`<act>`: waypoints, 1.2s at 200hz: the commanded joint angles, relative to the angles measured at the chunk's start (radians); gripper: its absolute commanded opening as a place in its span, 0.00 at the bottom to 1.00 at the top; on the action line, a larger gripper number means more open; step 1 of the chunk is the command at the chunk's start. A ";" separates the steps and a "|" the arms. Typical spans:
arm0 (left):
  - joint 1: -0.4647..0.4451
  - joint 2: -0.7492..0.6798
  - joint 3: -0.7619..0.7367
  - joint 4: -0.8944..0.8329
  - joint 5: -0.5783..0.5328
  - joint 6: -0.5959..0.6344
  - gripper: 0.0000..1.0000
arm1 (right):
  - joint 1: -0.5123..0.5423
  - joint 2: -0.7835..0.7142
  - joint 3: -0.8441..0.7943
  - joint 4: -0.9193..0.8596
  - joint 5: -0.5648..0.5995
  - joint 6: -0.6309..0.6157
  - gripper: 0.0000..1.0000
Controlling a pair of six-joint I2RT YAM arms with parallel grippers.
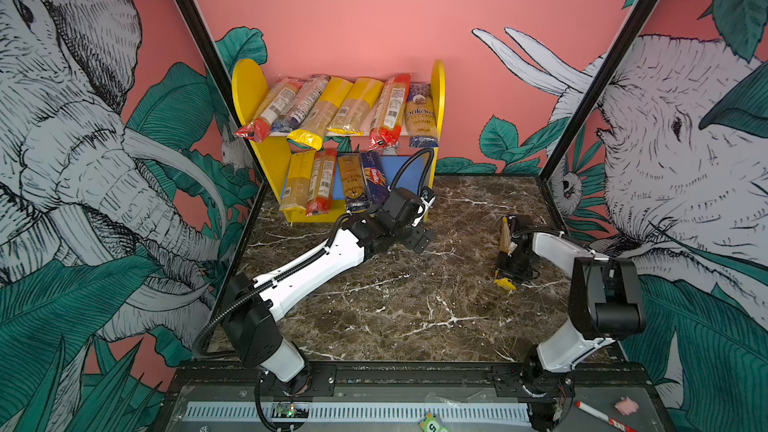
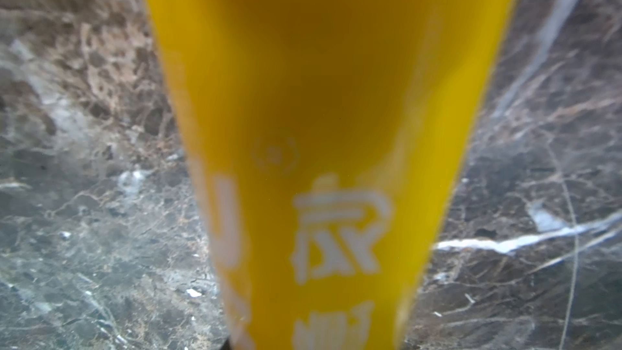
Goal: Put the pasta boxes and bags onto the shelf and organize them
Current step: 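Lower the right gripper onto the yellow Tatime box and grasp it, then lift the Tatime box with the right gripper onto the lower shelf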
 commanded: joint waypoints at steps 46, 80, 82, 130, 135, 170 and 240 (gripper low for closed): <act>0.053 -0.174 -0.141 0.039 -0.051 -0.133 0.99 | 0.051 -0.139 0.020 -0.069 -0.223 -0.016 0.00; 0.062 -0.281 -0.243 0.026 -0.110 -0.271 0.99 | 0.093 -0.177 0.043 -0.060 -0.311 -0.022 0.00; 0.062 -0.289 -0.250 0.024 -0.114 -0.278 0.99 | 0.094 -0.179 0.044 -0.059 -0.317 -0.023 0.00; 0.063 -0.482 -0.362 -0.054 -0.208 -0.411 0.99 | 0.117 -0.216 0.025 0.005 -0.433 -0.035 0.00; 0.063 -0.497 -0.369 -0.066 -0.217 -0.415 0.99 | 0.119 -0.219 0.020 0.015 -0.445 -0.032 0.00; 0.067 -0.572 -0.408 -0.082 -0.269 -0.406 0.99 | 0.153 -0.245 0.013 0.077 -0.491 0.013 0.00; 0.222 -0.589 -0.385 -0.132 -0.167 -0.292 0.99 | 0.348 -0.268 0.109 0.061 -0.437 0.123 0.00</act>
